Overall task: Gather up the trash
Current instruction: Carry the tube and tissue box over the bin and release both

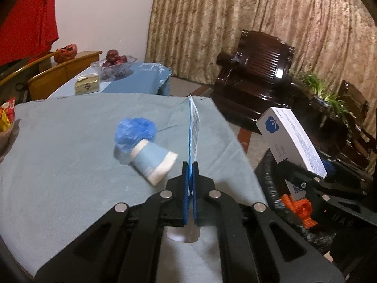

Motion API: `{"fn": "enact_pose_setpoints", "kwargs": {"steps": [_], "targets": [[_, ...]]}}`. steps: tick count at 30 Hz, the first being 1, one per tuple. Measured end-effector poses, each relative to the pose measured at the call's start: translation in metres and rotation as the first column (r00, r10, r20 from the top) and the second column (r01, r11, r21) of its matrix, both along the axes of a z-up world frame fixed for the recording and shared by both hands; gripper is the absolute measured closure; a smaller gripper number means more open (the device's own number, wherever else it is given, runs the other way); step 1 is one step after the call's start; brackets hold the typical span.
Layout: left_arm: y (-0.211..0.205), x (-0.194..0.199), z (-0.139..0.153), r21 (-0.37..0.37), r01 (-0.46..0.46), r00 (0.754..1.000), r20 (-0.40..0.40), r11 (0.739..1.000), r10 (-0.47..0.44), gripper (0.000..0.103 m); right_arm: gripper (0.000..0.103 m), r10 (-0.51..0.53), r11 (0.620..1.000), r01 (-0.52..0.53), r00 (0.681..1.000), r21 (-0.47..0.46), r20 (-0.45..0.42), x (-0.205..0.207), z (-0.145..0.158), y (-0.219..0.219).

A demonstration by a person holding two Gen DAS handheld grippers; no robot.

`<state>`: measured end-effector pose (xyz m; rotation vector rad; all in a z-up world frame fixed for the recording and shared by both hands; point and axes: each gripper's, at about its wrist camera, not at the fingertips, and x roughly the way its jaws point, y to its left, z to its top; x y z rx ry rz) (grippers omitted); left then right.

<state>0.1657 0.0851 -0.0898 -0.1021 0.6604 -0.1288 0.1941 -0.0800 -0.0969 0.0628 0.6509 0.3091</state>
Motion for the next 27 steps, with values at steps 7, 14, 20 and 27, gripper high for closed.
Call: {"fn": "enact_pose_setpoints", "kwargs": {"steps": [7, 14, 20, 27], "targets": [[-0.041, -0.004, 0.011, 0.001, 0.076, 0.997, 0.028, 0.997, -0.076, 0.101, 0.049, -0.080, 0.997, 0.080, 0.997, 0.001, 0.015, -0.017, 0.006, -0.044], [-0.087, 0.001, 0.015, 0.000, 0.165, 0.985, 0.047, 0.986, -0.164, 0.101, 0.049, -0.179, 0.984, 0.179, 0.984, -0.008, 0.020, -0.034, 0.007, -0.096], [-0.125, 0.003, 0.012, 0.001, 0.241, 0.969, 0.047, 0.971, -0.241, 0.101, 0.049, -0.250, 0.968, 0.250, 0.968, -0.021, 0.025, -0.043, 0.007, -0.132], [-0.170, 0.012, 0.006, -0.004, 0.320, 0.947, 0.049, 0.948, -0.319, 0.101, 0.049, -0.325, 0.945, 0.325, 0.946, -0.039, 0.001, -0.047, -0.006, -0.170]]}}
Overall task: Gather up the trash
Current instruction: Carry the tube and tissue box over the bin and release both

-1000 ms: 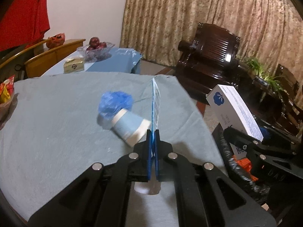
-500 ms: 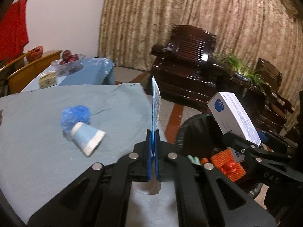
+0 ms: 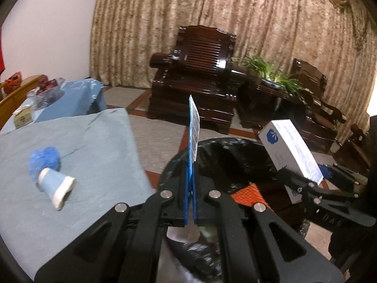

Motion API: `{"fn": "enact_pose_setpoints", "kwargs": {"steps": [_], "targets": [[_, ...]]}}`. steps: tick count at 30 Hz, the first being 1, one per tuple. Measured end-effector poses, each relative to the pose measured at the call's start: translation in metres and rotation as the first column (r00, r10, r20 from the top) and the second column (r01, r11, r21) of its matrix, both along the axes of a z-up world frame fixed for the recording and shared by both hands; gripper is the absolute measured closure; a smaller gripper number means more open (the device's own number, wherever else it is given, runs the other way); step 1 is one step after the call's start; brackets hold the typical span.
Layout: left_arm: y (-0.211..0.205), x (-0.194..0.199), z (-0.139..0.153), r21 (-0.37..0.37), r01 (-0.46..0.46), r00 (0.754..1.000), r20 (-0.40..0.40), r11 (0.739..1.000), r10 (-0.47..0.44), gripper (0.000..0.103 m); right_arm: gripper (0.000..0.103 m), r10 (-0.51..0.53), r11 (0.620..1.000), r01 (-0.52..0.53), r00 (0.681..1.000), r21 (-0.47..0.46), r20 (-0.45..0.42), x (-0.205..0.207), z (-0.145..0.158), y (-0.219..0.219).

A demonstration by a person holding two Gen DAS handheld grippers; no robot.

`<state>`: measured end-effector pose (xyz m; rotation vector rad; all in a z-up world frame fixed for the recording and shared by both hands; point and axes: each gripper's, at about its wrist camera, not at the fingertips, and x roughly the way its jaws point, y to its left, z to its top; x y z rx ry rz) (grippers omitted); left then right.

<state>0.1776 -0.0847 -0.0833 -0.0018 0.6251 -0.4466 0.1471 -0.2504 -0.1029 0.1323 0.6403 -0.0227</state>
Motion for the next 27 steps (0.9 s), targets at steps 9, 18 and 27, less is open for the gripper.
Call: {"fn": "enact_pose_setpoints", "kwargs": {"steps": [9, 18, 27], "targets": [[-0.054, 0.014, -0.016, 0.019, 0.080, 0.997, -0.009, 0.997, -0.080, 0.101, 0.049, -0.063, 0.998, 0.063, 0.998, -0.014, -0.028, 0.002, -0.014, -0.034], [-0.078, 0.027, -0.028, -0.015, 0.149, 0.988, -0.038, 0.989, -0.149, 0.059, 0.034, -0.093, 0.995, 0.092, 0.995, -0.035, -0.042, -0.001, -0.025, -0.048], [-0.054, 0.019, -0.018, -0.027, 0.069, 0.998, -0.008, 0.997, -0.069, 0.014, 0.006, -0.098, 0.995, 0.098, 0.995, -0.029, -0.001, -0.011, -0.019, -0.043]]}}
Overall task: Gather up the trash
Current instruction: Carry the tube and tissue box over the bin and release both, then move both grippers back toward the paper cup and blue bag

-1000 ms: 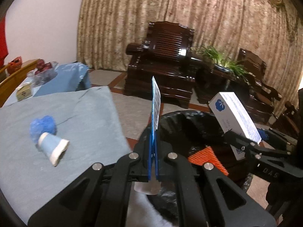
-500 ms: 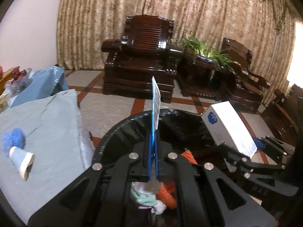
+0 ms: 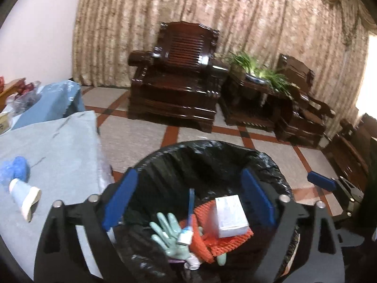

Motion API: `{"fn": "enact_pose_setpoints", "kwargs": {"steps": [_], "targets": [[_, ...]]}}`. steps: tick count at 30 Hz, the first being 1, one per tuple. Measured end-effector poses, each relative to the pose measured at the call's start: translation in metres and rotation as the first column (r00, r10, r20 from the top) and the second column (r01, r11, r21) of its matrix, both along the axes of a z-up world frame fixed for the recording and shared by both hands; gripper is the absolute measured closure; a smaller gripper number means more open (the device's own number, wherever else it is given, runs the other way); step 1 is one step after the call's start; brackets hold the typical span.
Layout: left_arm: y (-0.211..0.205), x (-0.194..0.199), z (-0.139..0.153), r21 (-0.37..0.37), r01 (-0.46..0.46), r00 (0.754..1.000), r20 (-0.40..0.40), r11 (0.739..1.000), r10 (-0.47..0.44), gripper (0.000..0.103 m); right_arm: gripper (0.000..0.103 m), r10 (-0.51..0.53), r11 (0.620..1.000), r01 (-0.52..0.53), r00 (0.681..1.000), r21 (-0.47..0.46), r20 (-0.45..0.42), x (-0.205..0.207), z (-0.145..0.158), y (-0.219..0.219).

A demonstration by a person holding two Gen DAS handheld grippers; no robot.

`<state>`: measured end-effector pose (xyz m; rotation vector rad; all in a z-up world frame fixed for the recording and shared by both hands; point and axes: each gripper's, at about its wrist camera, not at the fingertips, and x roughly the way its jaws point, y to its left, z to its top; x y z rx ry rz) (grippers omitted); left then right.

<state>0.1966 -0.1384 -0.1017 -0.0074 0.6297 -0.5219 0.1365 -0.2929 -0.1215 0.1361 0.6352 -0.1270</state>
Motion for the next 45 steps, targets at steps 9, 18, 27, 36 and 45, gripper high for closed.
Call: {"fn": "enact_pose_setpoints", "kwargs": {"steps": [9, 18, 27, 36, 45], "targets": [[0.045, -0.013, 0.018, 0.021, -0.080, 0.996, 0.042, 0.997, 0.079, 0.012, 0.006, 0.034, 0.999, -0.034, 0.999, 0.007, 0.018, -0.004, 0.009, 0.016], [0.091, -0.032, 0.027, 0.022, -0.149, 0.986, 0.072, 0.989, 0.147, 0.011, 0.006, 0.107, 0.994, -0.107, 0.994, -0.006, 0.038, 0.000, 0.026, 0.050], [0.146, -0.045, 0.032, 0.028, -0.243, 0.966, 0.096, 0.970, 0.239, 0.011, 0.006, 0.201, 0.980, -0.201, 0.978, -0.014, 0.049, 0.013, 0.036, 0.099], [0.218, -0.049, 0.030, 0.040, -0.363, 0.928, 0.102, 0.931, 0.358, 0.011, 0.006, 0.305, 0.952, -0.305, 0.951, -0.008, 0.056, 0.036, 0.038, 0.157], [0.295, -0.046, 0.014, 0.096, -0.501, 0.864, 0.102, 0.860, 0.493, 0.011, 0.006, 0.430, 0.903, -0.430, 0.902, -0.006, 0.029, 0.074, 0.019, 0.236]]}}
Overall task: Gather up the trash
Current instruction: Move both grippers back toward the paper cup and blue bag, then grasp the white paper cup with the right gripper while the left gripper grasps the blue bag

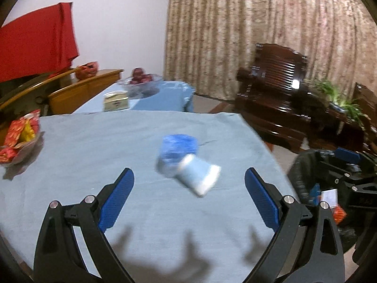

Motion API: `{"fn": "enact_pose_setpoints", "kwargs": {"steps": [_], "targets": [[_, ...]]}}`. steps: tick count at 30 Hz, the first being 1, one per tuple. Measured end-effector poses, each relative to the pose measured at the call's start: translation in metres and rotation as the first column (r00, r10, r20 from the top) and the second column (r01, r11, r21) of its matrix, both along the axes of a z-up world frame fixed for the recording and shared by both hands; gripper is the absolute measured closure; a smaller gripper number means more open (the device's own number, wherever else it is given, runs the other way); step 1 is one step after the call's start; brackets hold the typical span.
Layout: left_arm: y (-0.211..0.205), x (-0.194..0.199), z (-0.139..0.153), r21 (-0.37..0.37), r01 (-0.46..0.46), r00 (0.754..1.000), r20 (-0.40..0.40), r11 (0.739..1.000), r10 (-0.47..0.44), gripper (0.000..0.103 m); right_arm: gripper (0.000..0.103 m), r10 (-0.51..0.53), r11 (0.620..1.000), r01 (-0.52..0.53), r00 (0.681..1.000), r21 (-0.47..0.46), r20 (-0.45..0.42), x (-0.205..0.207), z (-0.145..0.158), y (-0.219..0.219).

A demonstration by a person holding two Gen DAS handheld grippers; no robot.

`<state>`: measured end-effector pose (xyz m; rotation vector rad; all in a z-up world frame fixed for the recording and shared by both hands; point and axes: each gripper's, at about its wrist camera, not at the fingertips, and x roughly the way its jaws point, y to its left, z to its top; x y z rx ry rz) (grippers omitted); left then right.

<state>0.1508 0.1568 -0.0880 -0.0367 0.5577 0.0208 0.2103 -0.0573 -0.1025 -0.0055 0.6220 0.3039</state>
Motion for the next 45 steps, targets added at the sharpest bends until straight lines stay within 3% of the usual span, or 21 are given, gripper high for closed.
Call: {"fn": "enact_pose_setpoints", "kwargs": {"steps": [11, 18, 34, 43, 45], "targets": [[0.073, 0.020, -0.036, 0.050, -0.112, 0.991, -0.070, 0.992, 0.116, 0.011, 0.006, 0.127, 0.991, -0.129, 0.990, -0.029, -0.060, 0.057, -0.041, 0.079], [0.094, 0.040, -0.055, 0.053, -0.157, 0.981, -0.109, 0.986, 0.162, 0.011, 0.006, 0.192, 0.978, -0.200, 0.974, -0.059, -0.119, 0.088, -0.070, 0.120], [0.112, 0.064, -0.082, 0.042, -0.181, 0.967, -0.174, 0.983, 0.185, 0.011, 0.006, 0.254, 0.957, -0.279, 0.940, -0.083, -0.229, 0.134, -0.106, 0.143], [0.103, 0.070, -0.084, 0.031, -0.162, 0.970, -0.180, 0.986, 0.165, 0.011, 0.034, 0.281, 0.953, -0.299, 0.933, -0.047, -0.224, 0.124, -0.101, 0.134], [0.099, 0.071, -0.084, 0.026, -0.157, 0.971, -0.179, 0.987, 0.159, 0.011, 0.049, 0.290, 0.952, -0.303, 0.931, -0.028, -0.223, 0.122, -0.098, 0.131]]}}
